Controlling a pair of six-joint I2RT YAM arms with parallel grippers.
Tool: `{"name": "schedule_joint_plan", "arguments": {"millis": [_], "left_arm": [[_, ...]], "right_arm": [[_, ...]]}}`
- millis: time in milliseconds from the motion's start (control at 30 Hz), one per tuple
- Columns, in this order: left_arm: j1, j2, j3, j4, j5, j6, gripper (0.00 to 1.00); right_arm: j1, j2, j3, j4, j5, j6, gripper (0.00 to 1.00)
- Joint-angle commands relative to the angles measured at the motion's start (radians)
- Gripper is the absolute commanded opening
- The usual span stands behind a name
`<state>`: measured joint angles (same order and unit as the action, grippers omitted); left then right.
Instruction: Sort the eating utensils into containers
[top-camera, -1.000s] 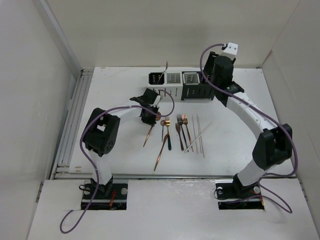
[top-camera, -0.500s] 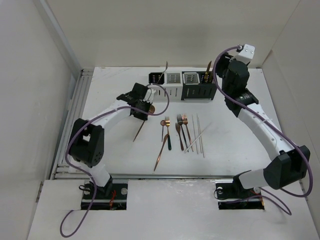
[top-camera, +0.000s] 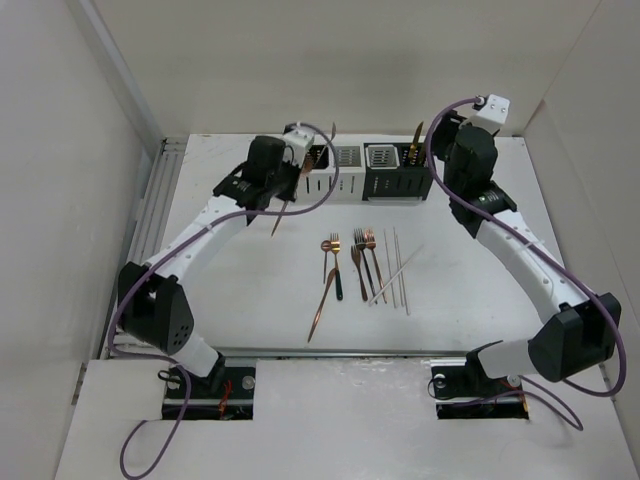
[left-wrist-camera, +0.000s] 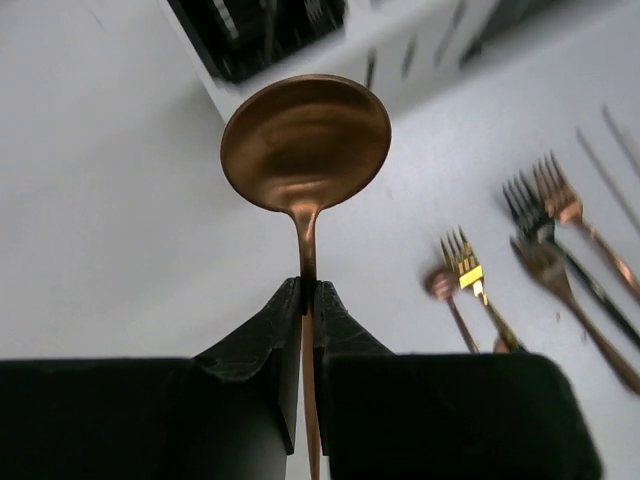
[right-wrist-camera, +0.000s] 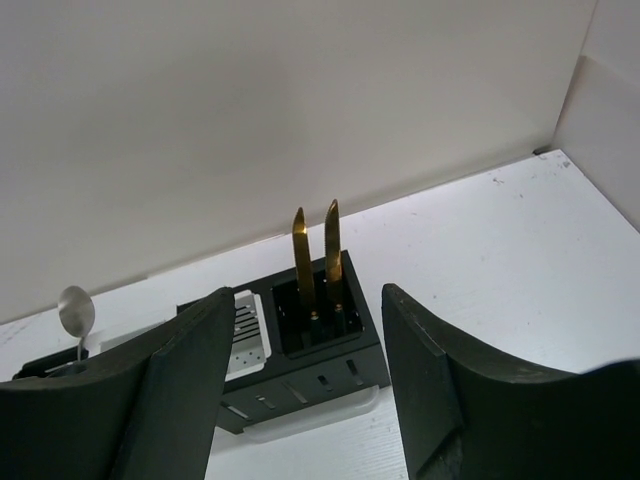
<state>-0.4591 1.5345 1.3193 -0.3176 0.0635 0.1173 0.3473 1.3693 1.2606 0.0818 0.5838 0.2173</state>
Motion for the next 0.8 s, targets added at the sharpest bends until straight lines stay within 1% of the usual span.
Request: {"name": "schedule_joint_plan", "arguments": {"millis": [0,33,67,100,133,233,267,333,433,533,700,767], "left_arm": [[-0.003,0.021,0.151,0.303,-0.091,0.065,0.00],[-0.003,0.038,0.171,0.355,-0.108,0.076,0.00],[-0.003,0.080,0.191,0.446,-0.122,0.085,0.00],[-0.003,0.104,0.216,0.481,-0.145,0.096,0.00],[-0.003,0.128,0.274,0.509,-0.154,0.096,0.00],[-0.003,0.220,0.366,0.590,-0.165,0.096,0.00],[-0.003,0.242,0.377,0.623,-0.165,0.107,0.00],[-0.003,0.297,0.386,0.737,-0.204,0.107,0.00],[-0.003,0.372,0.406,0.877,-0.235,0.087,0.00],[-0.003,0.435,0.448,0.896,-0.235,0.045,0.00],[0.006,0.483,0.417,0.977,-0.226,0.027,0.00],[0.007,0.503,0.406,0.977,-0.238,-0.007,0.00]], "right_arm": [[-0.013,-0.032,0.000,0.039,0.013,0.017,0.65],[-0.013,-0.032,0.000,0.039,0.013,0.017,0.65],[-0.013,-0.032,0.000,0.039,0.013,0.017,0.65],[-0.013,-0.032,0.000,0.039,0.013,0.017,0.65],[-0.013,-0.023,0.000,0.039,0.013,0.017,0.65],[-0.022,-0.022,0.000,0.039,0.004,0.017,0.65],[-0.022,-0.022,0.000,0.039,0.004,0.017,0.65],[-0.022,-0.022,0.000,0.039,0.004,0.004,0.65],[-0.022,-0.022,0.000,0.039,0.014,-0.053,0.65],[-0.031,-0.022,0.000,0.039,0.014,-0.087,0.65],[-0.031,-0.045,-0.010,0.039,0.047,-0.124,0.65],[-0.031,-0.056,-0.023,0.039,0.047,-0.144,0.65]]}}
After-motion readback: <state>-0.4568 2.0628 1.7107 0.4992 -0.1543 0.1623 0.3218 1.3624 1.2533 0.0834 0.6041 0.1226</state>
